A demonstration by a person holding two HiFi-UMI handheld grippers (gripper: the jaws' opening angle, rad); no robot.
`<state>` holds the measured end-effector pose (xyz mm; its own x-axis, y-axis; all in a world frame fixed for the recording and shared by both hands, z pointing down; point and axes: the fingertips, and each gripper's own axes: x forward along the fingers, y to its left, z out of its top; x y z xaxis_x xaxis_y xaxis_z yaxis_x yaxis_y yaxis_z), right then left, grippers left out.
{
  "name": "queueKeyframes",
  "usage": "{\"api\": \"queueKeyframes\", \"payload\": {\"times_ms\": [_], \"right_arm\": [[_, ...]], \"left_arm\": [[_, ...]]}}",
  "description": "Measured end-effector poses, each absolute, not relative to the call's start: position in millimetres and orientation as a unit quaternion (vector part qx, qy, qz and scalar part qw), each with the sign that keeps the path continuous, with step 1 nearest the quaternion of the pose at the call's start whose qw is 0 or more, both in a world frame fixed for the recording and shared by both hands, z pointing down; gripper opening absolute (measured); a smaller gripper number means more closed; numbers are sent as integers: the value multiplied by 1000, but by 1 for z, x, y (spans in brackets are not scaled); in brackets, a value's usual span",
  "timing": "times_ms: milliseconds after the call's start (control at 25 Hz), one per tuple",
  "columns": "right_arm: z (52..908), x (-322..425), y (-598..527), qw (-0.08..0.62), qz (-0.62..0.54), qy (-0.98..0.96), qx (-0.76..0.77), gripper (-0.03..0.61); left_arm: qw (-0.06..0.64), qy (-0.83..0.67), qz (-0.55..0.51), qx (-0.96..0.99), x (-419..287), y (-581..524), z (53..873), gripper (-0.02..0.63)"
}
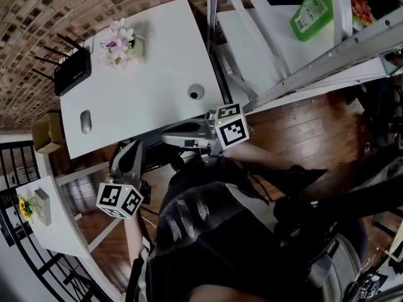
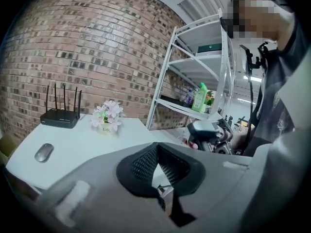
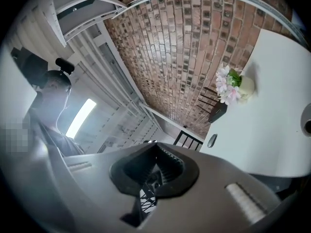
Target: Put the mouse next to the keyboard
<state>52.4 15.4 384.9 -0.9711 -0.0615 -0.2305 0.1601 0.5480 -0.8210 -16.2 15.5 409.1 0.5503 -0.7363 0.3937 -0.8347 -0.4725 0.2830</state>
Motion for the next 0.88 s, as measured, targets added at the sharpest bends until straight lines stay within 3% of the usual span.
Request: {"api": "queueKeyframes", "payload": {"times_ms": [880], "right_arm": [[352, -3, 104, 134, -432, 892, -21, 5]], "left_arm": [[176, -416, 67, 890, -78, 111, 403, 4]]}}
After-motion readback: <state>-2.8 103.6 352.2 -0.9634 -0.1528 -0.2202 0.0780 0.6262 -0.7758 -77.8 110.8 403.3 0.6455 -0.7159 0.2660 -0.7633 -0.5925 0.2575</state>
